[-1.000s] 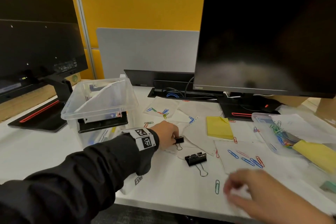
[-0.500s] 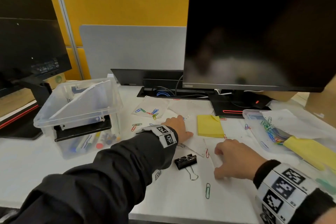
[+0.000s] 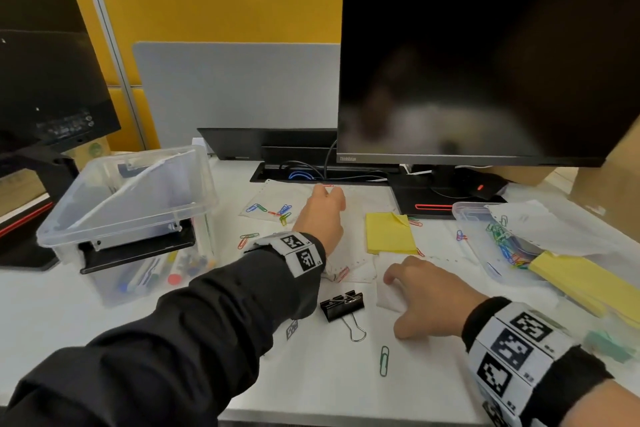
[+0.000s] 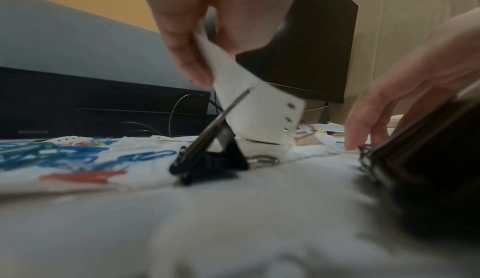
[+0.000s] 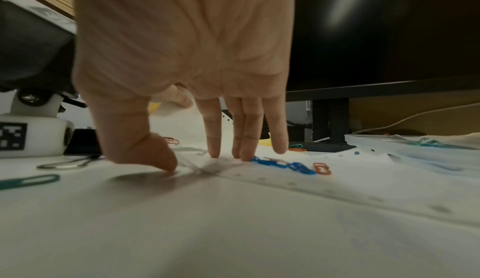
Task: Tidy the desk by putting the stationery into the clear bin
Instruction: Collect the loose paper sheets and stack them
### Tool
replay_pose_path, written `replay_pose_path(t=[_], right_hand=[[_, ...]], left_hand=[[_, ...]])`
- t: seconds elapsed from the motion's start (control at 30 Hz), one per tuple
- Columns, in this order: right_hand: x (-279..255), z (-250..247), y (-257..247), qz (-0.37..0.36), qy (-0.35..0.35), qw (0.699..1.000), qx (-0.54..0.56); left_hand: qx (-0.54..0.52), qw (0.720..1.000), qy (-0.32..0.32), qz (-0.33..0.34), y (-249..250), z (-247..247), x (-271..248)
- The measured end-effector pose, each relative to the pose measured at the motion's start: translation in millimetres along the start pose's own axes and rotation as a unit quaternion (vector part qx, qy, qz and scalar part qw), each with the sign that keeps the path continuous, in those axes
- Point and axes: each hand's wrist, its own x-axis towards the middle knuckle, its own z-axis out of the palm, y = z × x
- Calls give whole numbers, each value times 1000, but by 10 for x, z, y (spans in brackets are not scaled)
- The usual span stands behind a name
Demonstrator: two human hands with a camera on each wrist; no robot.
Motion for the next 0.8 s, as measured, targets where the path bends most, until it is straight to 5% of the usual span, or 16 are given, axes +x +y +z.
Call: replay_pose_path(t=[0.2,0.37,0.57,0.8], right_hand=[[36,-1,14,9,37,999,-8],[49,-12,15,-2,69,998,-7],[24,-116,-51,-6,248,969,6],[-7,-137,-67,-87,403,909,63]], left_hand=[[13,994,86,72,1,-31,-103],[-3,986,91,143,-109,-25,-126],[-41,949,158,269,-170,31,-224],[-96,936,101,324,-129,36,-319]])
